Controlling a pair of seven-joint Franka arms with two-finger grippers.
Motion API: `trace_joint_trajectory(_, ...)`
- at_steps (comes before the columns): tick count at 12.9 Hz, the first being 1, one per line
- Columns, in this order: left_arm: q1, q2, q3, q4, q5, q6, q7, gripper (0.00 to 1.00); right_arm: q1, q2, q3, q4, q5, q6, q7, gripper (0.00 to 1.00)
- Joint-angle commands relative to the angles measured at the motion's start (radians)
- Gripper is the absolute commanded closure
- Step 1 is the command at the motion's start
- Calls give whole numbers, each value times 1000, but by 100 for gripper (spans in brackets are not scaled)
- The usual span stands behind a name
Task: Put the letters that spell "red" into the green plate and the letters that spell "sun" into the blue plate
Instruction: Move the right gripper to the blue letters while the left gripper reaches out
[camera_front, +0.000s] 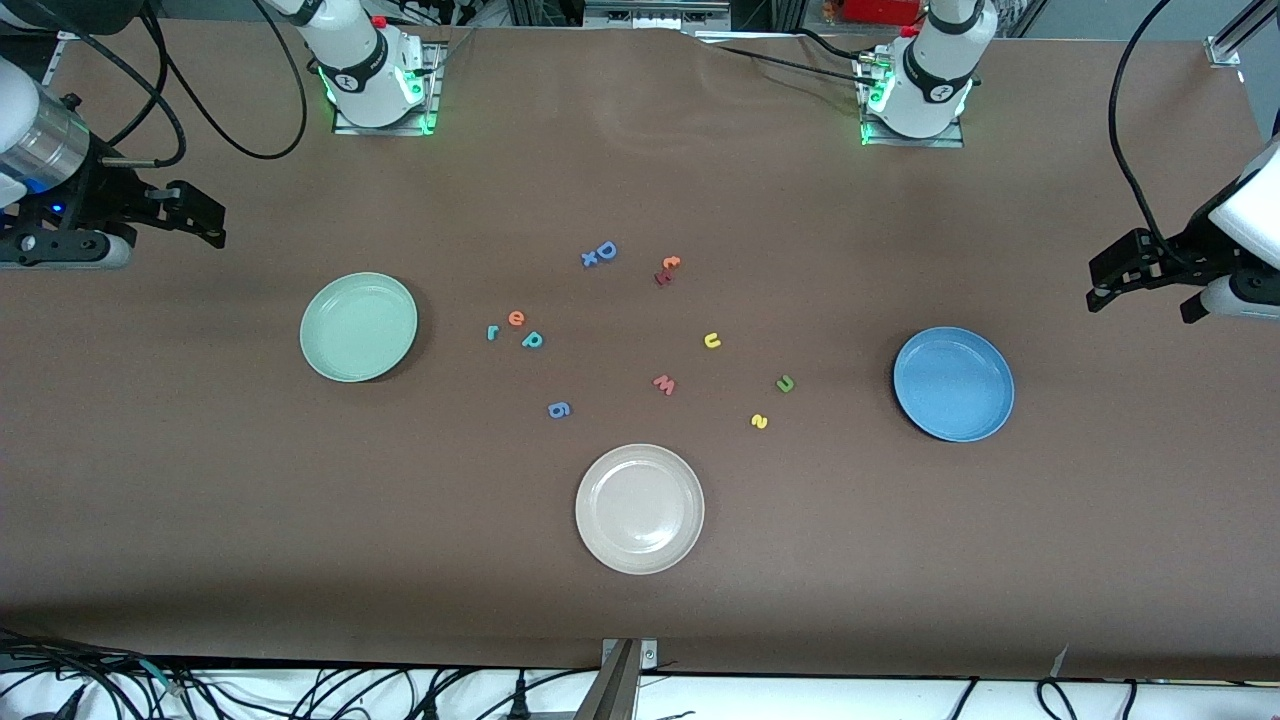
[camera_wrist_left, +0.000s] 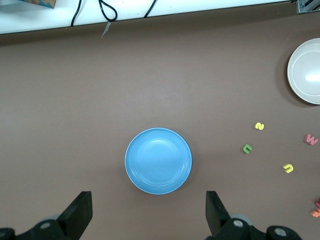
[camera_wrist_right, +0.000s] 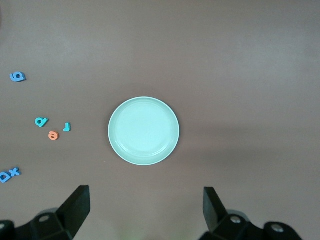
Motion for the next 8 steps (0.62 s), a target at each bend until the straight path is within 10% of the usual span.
trace_joint_trajectory(1,7,-3,-7,12,-19,-31,-4,0,16,30,-1,5,-12,-9,21,0)
trace_joint_trajectory(8,30,-49,-47,-32,-20,-56,-5,0,42,203,0,-32,59,45,24,0)
